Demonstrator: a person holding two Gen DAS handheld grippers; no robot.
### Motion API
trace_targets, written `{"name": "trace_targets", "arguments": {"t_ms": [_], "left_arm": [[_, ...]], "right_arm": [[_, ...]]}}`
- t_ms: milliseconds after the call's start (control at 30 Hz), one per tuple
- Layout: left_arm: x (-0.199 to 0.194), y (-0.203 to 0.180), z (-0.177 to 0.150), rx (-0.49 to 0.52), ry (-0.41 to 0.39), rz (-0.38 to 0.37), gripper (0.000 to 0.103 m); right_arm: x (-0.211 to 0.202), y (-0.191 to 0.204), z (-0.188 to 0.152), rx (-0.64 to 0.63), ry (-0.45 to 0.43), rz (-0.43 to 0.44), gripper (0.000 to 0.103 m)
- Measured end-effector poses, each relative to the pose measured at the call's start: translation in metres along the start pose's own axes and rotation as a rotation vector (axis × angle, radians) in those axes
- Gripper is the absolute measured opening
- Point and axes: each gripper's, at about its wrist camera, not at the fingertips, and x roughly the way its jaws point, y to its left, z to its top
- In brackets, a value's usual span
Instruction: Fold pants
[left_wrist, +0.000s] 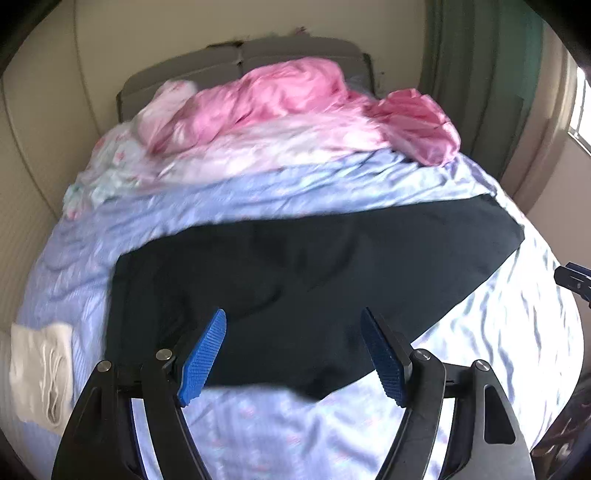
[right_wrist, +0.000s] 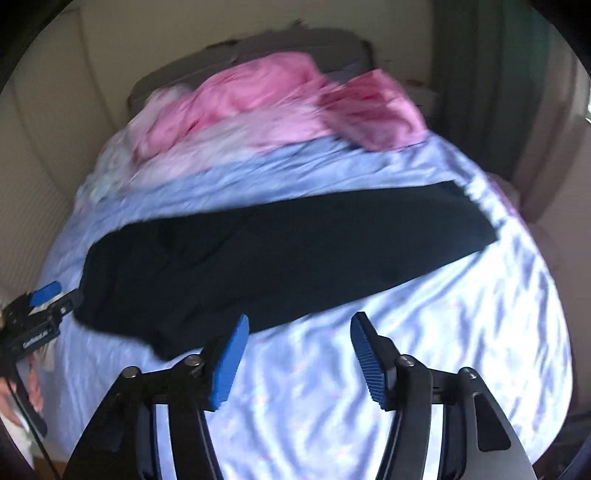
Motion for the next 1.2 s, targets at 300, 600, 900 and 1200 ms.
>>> {"name": "trace_targets", "arguments": {"t_ms": [300, 600, 900, 1200], "left_arm": [[0.053, -0.081, 0.076, 0.212, -0.019, 0.002, 0.075], [0.188, -0.110, 0.134, 0.306, 0.146, -0.175, 0.063], [0.274, -0.117, 0.140, 0.431, 0.267, -0.153, 0.063], [0.309, -0.115, 0.129, 0.467, 0.386, -0.194, 0.024]], "right_arm": [[0.033, -0.083, 0.058, 0.013, -0.001, 0.000, 0.059], [0.113, -0.097, 0.101, 0.007, -0.008, 0.056, 0.059], [0.181, -0.088, 0.107, 0.020, 0.038, 0.090, 0.059], [0.204, -0.075, 0.095, -0.008, 0.070, 0.090, 0.059]]}}
